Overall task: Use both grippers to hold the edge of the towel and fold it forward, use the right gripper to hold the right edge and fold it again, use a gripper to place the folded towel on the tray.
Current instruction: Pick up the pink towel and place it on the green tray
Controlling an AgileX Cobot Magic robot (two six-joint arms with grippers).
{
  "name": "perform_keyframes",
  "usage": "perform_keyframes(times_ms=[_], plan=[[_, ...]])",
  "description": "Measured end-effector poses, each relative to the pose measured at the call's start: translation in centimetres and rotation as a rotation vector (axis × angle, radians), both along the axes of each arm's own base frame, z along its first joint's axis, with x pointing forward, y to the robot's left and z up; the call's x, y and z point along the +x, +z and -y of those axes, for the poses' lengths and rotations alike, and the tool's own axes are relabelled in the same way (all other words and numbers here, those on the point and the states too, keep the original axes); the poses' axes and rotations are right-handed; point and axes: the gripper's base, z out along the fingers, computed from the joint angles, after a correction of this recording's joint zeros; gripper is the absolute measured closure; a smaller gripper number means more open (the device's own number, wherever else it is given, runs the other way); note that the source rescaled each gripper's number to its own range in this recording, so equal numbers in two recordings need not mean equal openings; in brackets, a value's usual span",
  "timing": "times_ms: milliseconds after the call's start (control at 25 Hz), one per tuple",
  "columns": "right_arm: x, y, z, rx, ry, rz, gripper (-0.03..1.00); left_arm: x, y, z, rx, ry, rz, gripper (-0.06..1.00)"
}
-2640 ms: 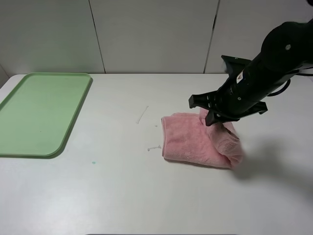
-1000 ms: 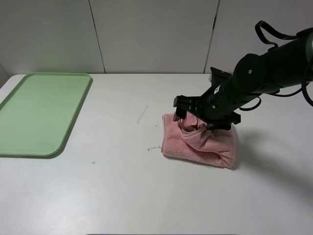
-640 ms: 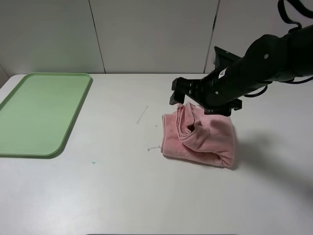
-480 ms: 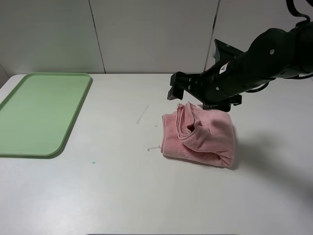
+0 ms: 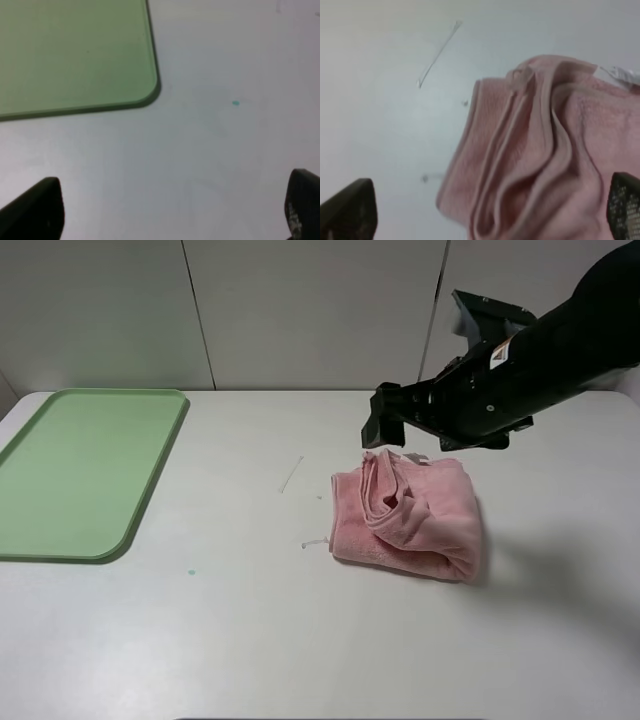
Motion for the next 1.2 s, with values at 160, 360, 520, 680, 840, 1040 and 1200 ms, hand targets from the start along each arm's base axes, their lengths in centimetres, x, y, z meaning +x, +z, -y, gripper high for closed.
perform_keyframes(times_ms=[160, 360, 520, 680, 840, 1040, 1200], plan=[[-1.9, 1.7, 1.1, -0.069, 0.077, -0.014, -0.03, 0.0, 0.0, 0.0, 0.000, 0.000, 0.000, 0.07], [-4.4, 3.1, 2.7, -0.116, 0.130, 0.015, -0.03, 0.0, 0.0, 0.0, 0.000, 0.000, 0.000, 0.07], [-6.7, 3.4, 5.0, -0.141, 0.132, 0.033, -0.03, 0.0, 0.0, 0.0, 0.000, 0.000, 0.000, 0.07], [-9.2, 3.4, 8.1, -0.188, 0.104, 0.019, -0.03, 0.0, 0.0, 0.0, 0.000, 0.000, 0.000, 0.07], [-11.8, 3.8, 10.7, -0.214, 0.036, 0.030, -0.03, 0.0, 0.0, 0.0, 0.000, 0.000, 0.000, 0.07], [-15.0, 4.3, 12.4, -0.218, -0.025, 0.073, -0.03, 0.0, 0.0, 0.0, 0.000, 0.000, 0.000, 0.07], [-17.6, 4.4, 13.0, -0.191, -0.060, 0.114, -0.03, 0.0, 0.0, 0.0, 0.000, 0.000, 0.000, 0.07]])
